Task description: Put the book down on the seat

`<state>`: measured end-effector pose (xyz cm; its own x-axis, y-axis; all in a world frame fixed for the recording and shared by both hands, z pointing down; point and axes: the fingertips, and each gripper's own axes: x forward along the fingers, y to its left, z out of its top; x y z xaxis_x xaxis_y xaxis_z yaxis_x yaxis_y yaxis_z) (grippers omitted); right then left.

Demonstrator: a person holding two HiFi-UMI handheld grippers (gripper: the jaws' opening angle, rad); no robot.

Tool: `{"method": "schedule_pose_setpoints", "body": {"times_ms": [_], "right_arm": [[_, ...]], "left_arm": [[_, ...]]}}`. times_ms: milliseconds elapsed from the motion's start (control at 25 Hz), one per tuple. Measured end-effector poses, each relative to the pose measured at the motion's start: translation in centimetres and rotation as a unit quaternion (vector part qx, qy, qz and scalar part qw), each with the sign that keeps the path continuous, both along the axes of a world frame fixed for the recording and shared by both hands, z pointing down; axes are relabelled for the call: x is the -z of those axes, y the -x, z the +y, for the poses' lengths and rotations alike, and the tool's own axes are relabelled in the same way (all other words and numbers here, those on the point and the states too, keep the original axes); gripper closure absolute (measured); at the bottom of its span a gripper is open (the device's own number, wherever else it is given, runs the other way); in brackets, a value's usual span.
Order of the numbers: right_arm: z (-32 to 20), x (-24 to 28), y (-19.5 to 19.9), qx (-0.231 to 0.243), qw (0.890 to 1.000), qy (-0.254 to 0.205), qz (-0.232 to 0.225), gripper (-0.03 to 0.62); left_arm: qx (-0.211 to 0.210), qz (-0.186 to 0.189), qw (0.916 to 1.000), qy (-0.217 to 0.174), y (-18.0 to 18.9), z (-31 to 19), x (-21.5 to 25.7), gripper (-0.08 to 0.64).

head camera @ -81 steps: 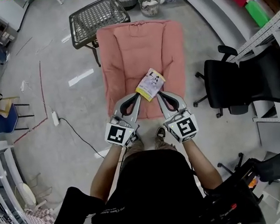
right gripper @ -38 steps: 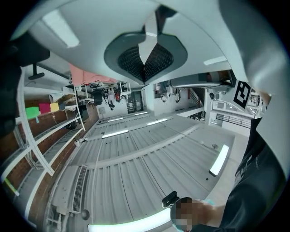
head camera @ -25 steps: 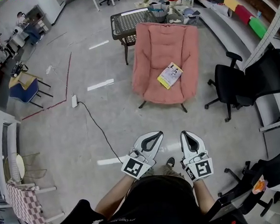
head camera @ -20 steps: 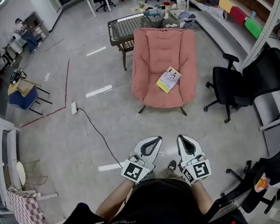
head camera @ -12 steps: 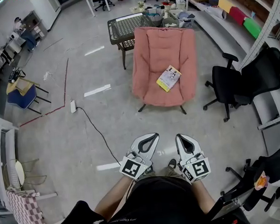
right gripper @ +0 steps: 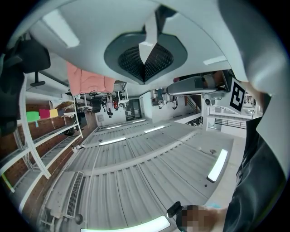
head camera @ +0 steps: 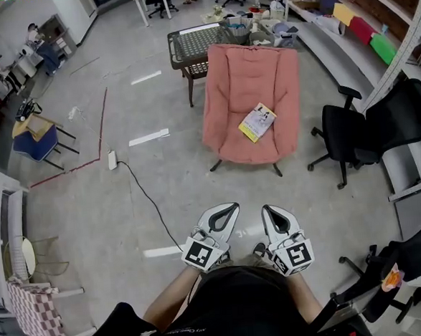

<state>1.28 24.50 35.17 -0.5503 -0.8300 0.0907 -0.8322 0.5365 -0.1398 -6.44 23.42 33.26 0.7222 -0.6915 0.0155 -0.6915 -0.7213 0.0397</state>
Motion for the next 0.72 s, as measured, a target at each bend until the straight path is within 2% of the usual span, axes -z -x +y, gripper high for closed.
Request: {"method": "schedule_pose_setpoints", "body": {"times_ms": [320,520,720], "right_arm": [[-0.4,0.7,-0.1,0.005,1.000,-0.005,0.008,0.581],[-0.8,1.0,-0.1,0.003,1.000,-0.011,0.007,0.581],[-1.8,1.2,-1.5,0.003,1.000,-0.016,0.012,0.581]], "left_arm": [[-0.002,0.001,1.0000,-0.002,-0.5,-0.4,0.2,0.560],[0.005,0.004,0.9998,-0.018,-0.4,-1.0,0.5,0.560],[0.006,0.006,0.9997,-0.024,-1.9,-2.0,0.3,0.560]]}}
